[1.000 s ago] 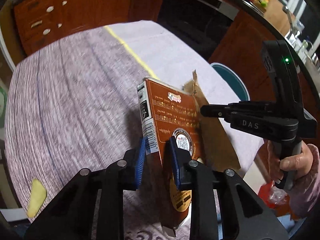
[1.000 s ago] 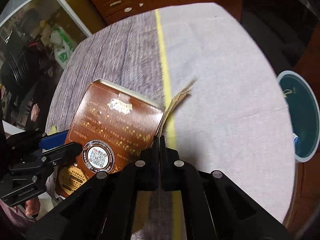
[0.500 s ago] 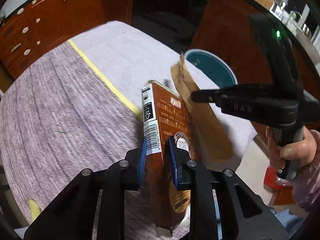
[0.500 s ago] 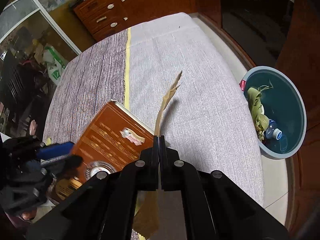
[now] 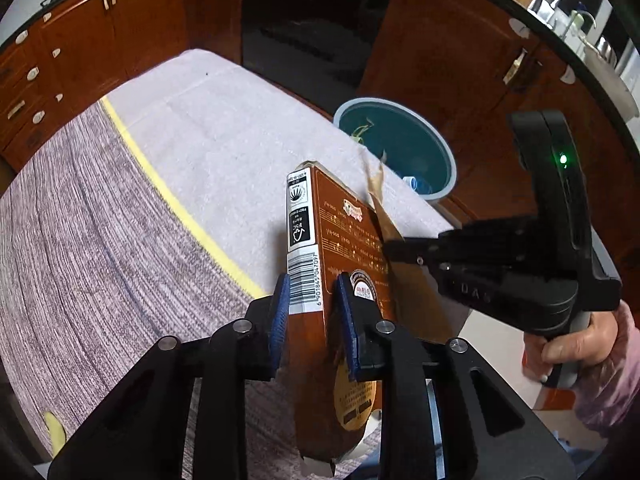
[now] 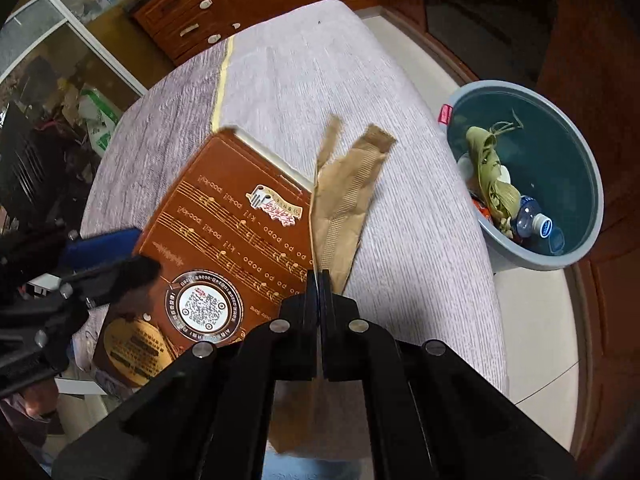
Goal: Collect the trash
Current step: 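Lift and carry the box and paper strip over the teal bin with both tools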
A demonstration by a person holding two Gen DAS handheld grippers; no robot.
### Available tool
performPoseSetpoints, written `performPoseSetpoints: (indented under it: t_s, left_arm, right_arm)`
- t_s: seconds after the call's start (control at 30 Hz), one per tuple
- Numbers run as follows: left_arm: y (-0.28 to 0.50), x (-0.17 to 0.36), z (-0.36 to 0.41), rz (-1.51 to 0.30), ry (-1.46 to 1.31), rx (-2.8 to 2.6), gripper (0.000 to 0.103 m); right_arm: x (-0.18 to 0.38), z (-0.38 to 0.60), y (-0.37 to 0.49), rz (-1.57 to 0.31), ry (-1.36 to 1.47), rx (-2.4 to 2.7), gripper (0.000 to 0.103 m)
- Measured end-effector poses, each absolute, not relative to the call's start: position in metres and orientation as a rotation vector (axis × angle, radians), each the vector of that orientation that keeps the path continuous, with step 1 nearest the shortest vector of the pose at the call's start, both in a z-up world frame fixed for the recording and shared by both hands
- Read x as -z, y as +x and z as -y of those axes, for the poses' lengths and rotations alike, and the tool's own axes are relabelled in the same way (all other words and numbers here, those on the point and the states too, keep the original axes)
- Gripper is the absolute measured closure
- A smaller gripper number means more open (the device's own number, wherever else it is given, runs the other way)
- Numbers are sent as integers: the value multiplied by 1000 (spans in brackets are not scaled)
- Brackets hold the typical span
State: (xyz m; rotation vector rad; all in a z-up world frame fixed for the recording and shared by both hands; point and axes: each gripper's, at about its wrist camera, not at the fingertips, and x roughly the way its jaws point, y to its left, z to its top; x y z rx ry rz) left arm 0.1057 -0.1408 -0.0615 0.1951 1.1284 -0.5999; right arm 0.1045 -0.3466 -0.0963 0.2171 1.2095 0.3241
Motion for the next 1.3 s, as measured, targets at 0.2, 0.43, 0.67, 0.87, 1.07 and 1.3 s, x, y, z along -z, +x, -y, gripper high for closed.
performPoseSetpoints:
  t_s: [0.2, 0.43, 0.67, 0.87, 1.07, 1.3]
  left_arm:
    - [102, 54, 152, -1124, 183, 613, 77]
    - [112, 79, 148, -1209, 157, 568, 63]
    - [123, 110, 129, -1306, 113, 561, 58]
    - [107, 117, 126, -1314, 148, 602, 40]
    - [98, 123, 118, -1317, 111, 651, 37]
    - [98, 118, 127, -1286, 117, 641, 48]
  right_arm:
    - [108, 366, 101, -1221, 279, -309, 101]
    - [118, 361, 103, -1238, 273, -321, 101]
    - [118, 355, 109, -1250, 255, -343, 101]
    - [118, 354, 109, -1254, 246, -339, 101]
    - [117, 350, 110, -1264, 223, -327, 101]
    - [116, 347, 110, -1271, 206, -299, 101]
